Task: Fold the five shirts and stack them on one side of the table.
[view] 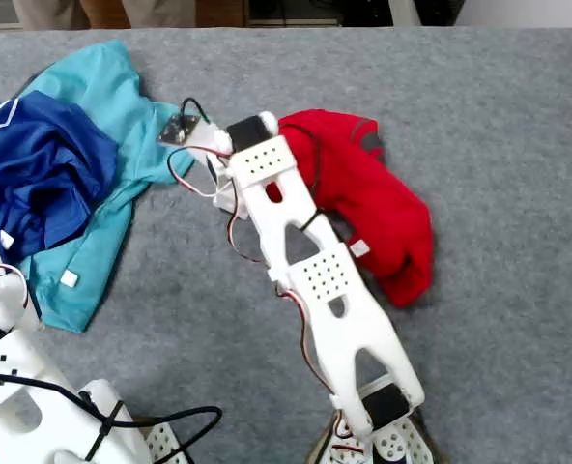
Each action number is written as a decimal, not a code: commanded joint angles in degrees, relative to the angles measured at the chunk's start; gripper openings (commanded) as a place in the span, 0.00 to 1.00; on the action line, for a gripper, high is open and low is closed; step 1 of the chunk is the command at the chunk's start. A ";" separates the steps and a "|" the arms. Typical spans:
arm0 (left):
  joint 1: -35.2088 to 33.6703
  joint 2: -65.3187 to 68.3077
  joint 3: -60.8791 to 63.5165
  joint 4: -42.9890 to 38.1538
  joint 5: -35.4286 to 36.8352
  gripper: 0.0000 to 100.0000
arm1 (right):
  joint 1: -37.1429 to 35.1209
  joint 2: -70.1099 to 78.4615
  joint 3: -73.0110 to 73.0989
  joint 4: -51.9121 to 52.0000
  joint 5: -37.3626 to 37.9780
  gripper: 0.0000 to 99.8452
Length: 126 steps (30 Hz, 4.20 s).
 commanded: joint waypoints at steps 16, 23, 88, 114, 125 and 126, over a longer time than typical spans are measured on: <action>-0.53 -0.66 -0.35 -0.62 -0.53 0.02 | 0.66 1.71 -4.97 -4.13 -0.53 0.01; -0.62 -0.66 -0.35 -0.62 -0.62 0.02 | 3.47 -0.22 -6.37 -3.60 -1.23 0.00; 23.47 16.13 -21.89 2.29 5.36 0.14 | 45.41 -39.16 60.26 -39.03 -10.81 0.00; 56.88 60.00 -26.90 -2.11 17.85 0.14 | 46.20 -47.52 82.68 -53.71 -10.20 0.00; 72.00 60.97 -36.75 4.57 24.44 0.14 | 46.20 -47.69 82.86 -53.80 -10.20 0.00; 70.77 61.76 -35.69 2.20 23.38 0.15 | 46.20 -47.69 82.77 -53.80 -10.20 0.00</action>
